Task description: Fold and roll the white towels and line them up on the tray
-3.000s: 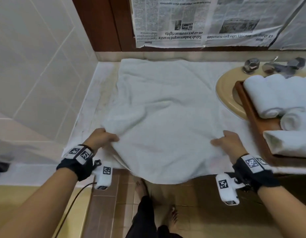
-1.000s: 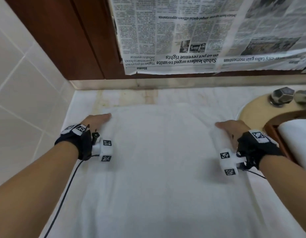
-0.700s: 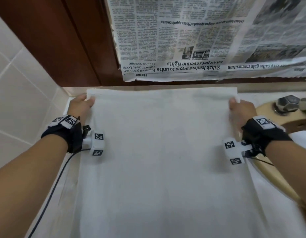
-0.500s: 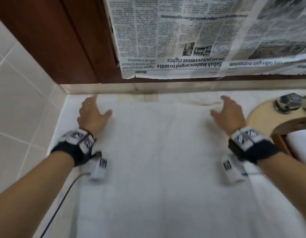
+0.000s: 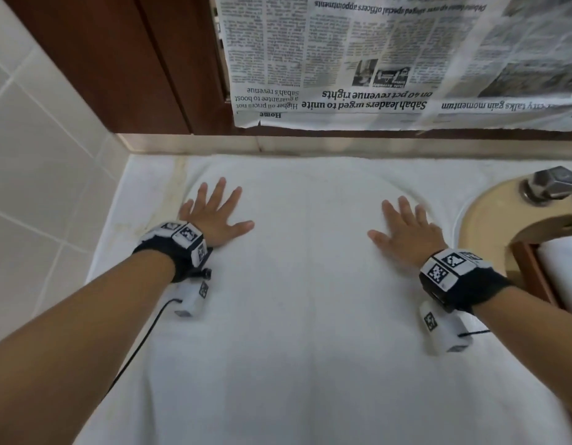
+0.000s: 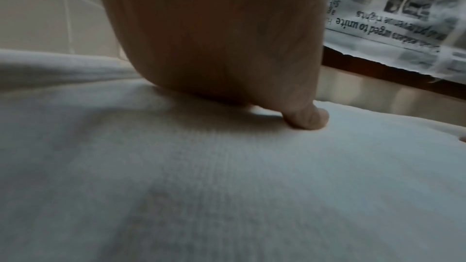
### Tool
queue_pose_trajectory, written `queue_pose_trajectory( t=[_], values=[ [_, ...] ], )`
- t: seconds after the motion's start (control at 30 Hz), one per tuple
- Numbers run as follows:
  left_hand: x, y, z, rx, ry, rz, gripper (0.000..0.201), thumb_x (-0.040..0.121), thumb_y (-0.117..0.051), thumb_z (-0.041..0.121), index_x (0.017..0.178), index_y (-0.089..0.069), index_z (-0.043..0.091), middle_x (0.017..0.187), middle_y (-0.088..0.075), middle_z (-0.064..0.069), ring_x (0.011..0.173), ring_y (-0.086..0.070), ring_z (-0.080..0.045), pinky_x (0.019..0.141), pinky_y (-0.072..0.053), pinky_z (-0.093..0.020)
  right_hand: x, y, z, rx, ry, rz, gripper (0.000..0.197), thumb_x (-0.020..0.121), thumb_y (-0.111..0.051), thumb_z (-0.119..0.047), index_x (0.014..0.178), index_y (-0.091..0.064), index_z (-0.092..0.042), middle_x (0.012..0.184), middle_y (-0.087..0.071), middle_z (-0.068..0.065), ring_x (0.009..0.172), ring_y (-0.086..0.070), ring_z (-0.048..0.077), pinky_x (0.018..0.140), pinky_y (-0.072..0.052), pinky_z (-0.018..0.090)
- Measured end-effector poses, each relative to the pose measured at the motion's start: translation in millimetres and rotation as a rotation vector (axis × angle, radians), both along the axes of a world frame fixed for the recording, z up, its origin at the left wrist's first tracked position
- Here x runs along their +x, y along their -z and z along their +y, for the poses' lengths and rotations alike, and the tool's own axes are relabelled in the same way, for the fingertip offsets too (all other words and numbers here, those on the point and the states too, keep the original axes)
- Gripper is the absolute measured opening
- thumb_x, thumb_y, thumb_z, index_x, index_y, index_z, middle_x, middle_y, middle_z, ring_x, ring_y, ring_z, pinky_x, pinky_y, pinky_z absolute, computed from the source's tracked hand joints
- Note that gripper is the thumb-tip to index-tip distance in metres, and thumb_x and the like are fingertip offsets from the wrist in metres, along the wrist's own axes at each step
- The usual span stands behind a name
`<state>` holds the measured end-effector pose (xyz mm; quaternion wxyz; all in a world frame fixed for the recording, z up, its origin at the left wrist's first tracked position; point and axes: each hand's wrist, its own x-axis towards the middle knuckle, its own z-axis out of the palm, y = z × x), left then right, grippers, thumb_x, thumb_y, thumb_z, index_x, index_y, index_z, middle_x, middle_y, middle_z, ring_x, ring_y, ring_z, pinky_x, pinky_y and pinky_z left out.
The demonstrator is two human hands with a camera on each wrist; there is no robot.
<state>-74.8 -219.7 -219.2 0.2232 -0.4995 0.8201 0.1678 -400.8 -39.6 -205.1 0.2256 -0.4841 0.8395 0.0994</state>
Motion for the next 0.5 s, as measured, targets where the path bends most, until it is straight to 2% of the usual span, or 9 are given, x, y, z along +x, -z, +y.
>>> queue_pose_trajectory(
  t=[0.1,0.2,0.23,0.3,0.4,0.5],
  values=[
    [2,-15,22,-0.066,-0.046,0.091,0.079,0.090,-0.027,0.072,0.152,0.010,0.038,0.158,0.027,0.005,0.148,0.016,-0.023,0.119,-0.003,-0.047,26,-10,38,-0.067,-0.034,0.018,0.075,0.095,-0.033,-0.060,0.154,-0.002,-0.026,0.161,0.015,0.007,0.148,0.008,0.030,0.116,-0.013,0.048],
    [22,-24,91,-0.002,-0.033,0.213,0.082,0.090,-0.032,0.069,0.153,0.005,0.033,0.159,0.023,0.003,0.148,0.014,-0.021,0.118,-0.010,-0.049,49,-9,101,-0.027,-0.015,-0.162,0.076,0.095,-0.037,-0.058,0.154,-0.005,-0.023,0.161,0.014,0.003,0.148,0.007,0.026,0.116,-0.016,0.047],
    [35,-22,119,0.035,-0.025,0.203,0.084,0.089,-0.031,0.071,0.153,0.006,0.034,0.159,0.024,0.003,0.148,0.015,-0.021,0.118,-0.009,-0.049,48,-5,119,-0.023,0.007,-0.191,0.077,0.095,-0.039,-0.057,0.155,-0.005,-0.022,0.161,0.012,0.002,0.148,0.007,0.025,0.116,-0.017,0.047],
    [67,-12,164,0.025,-0.026,0.101,0.084,0.086,-0.023,0.075,0.152,0.010,0.036,0.158,0.028,0.005,0.147,0.018,-0.021,0.118,-0.006,-0.048,39,2,141,-0.011,-0.025,-0.129,0.081,0.095,-0.037,-0.057,0.155,0.001,-0.018,0.161,0.013,0.000,0.148,0.008,0.021,0.117,-0.017,0.045],
    [106,-4,192,-0.104,-0.232,0.028,0.078,0.089,-0.019,0.072,0.153,0.007,0.034,0.159,0.025,0.003,0.148,0.013,-0.024,0.118,-0.008,-0.048,26,6,152,-0.024,-0.066,-0.074,0.080,0.097,-0.033,-0.054,0.154,0.006,-0.014,0.161,0.015,-0.001,0.149,0.009,0.021,0.119,-0.015,0.043],
    [125,-7,213,-0.115,-0.484,0.037,0.081,0.093,-0.026,0.066,0.155,0.001,0.021,0.161,0.016,-0.008,0.149,0.005,-0.026,0.118,-0.012,-0.049,35,-5,162,-0.046,-0.022,-0.113,0.077,0.096,-0.039,-0.050,0.154,-0.004,-0.013,0.162,0.010,0.005,0.148,0.007,0.026,0.117,-0.016,0.046]
  ],
)
